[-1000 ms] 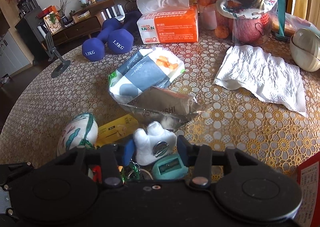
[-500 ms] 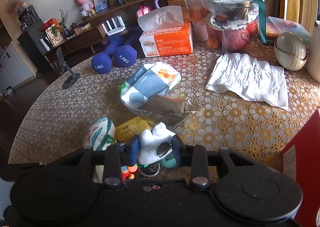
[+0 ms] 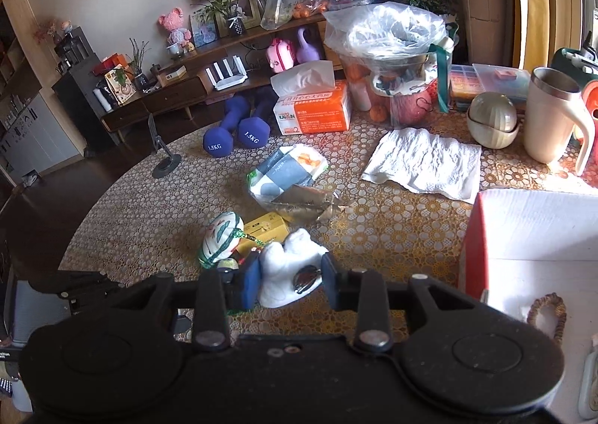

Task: Organize objects
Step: 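Carry the white plush item with the right tool into the box while the left carries the bubble wrap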

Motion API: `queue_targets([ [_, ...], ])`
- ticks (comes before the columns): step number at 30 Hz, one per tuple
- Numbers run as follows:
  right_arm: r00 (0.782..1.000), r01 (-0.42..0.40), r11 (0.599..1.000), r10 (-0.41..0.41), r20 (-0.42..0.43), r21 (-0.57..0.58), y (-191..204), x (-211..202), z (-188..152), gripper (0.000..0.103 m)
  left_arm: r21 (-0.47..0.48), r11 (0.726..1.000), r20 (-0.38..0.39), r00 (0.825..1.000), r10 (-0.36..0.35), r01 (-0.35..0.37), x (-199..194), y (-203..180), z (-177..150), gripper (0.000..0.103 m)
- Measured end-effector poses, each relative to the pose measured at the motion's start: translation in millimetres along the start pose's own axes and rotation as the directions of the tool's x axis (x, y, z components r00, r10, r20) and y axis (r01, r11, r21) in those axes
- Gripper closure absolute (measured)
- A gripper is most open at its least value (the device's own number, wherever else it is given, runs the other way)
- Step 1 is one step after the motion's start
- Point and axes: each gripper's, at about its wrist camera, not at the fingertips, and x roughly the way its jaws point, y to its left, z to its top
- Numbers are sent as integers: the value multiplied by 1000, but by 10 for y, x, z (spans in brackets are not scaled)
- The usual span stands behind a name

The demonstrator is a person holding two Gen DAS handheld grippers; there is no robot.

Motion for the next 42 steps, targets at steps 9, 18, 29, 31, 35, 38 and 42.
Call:
queue_targets([
  [9,999,39,999,-40,18,33,-261,-558,-155,70,80,994,42,996,-74,71,-248,-601,254,62],
  [18,989,123,985,-132,72,119,-828,-1091,-296,70,208,968,44,987,-154,141,-205,-1421,536,62],
  [29,960,252,939,-273,62,234,-1629,-1489,-569,69,278,937,2,975,-222,212,174,-2285,915,61],
  [31,954,271,930,-294,56,247,-1762,-1502,-593,69,286,933,-11,974,-226,220,278,-2438,962,61],
  [35,944,304,911,-327,38,277,-2033,-1447,-641,69,271,936,-46,974,-220,224,543,-2646,1047,61],
  [38,940,321,900,-340,15,295,-2196,-1352,-662,69,266,939,-73,976,-205,217,750,-2761,1104,61],
  [42,937,336,893,-348,-15,301,-2370,-1187,-652,69,261,944,-114,978,-176,200,1044,-2875,1179,61],
])
